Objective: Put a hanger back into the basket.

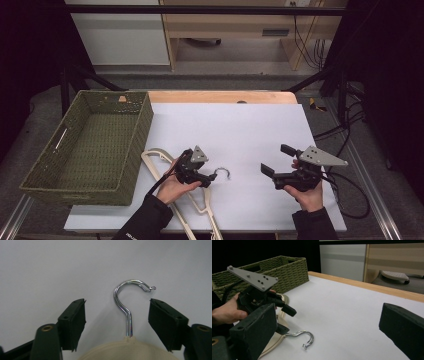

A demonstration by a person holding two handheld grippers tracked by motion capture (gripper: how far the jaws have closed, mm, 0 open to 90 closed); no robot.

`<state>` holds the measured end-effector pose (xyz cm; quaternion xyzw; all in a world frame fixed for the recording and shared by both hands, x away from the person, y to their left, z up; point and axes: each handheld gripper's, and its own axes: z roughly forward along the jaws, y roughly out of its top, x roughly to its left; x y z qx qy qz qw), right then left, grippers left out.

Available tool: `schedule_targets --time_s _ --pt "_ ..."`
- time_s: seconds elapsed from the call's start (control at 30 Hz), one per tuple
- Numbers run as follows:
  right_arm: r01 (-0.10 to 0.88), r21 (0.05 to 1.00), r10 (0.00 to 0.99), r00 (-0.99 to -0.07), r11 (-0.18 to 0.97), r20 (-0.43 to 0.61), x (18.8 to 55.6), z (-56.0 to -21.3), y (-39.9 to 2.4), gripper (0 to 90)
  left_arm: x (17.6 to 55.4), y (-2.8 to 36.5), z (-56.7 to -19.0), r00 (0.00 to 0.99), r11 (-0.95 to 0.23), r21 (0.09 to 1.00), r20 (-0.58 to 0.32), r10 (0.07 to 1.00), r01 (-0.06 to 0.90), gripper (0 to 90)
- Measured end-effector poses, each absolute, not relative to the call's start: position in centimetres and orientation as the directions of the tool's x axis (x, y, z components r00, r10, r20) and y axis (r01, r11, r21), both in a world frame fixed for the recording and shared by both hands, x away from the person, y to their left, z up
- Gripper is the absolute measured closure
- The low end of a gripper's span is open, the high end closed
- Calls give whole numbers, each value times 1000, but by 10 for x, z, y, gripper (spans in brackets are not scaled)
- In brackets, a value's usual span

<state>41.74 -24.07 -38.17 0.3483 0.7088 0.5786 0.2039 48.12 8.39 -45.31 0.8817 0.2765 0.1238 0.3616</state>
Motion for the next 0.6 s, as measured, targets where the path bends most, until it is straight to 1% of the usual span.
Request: schedule_targets --time_s 0.03,0.07,0.13,0.23,0.3,0.33,0.37,0.6 --pt "258 962 730 -674 88 114 417 -382 -241 20 481 84 -453 816 -586 706 18 577 398 354" --pt "258 962 729 -675 90 113 418 -382 -241 21 483 82 -456 822 -606 688 24 569 400 380" --pt "260 961 730 -674 91 113 418 -382 -240 21 484 80 -460 825 -612 677 13 565 408 429" --pt "259 961 729 -675 91 113 418 -382 -240 21 485 79 -462 826 -625 665 22 563 408 497" --pt "263 961 730 -674 88 117 418 -382 -239 21 485 78 -464 830 -631 658 17 557 410 534" --pt "264 961 730 -673 87 118 418 -383 -239 21 486 78 -465 832 -640 650 23 554 409 534" --pt "266 960 730 -673 89 119 418 -383 -239 21 486 77 -467 830 -635 647 4 557 422 582" --pt "266 959 728 -676 94 116 418 -384 -238 21 484 74 -467 835 -631 641 -26 550 436 754"
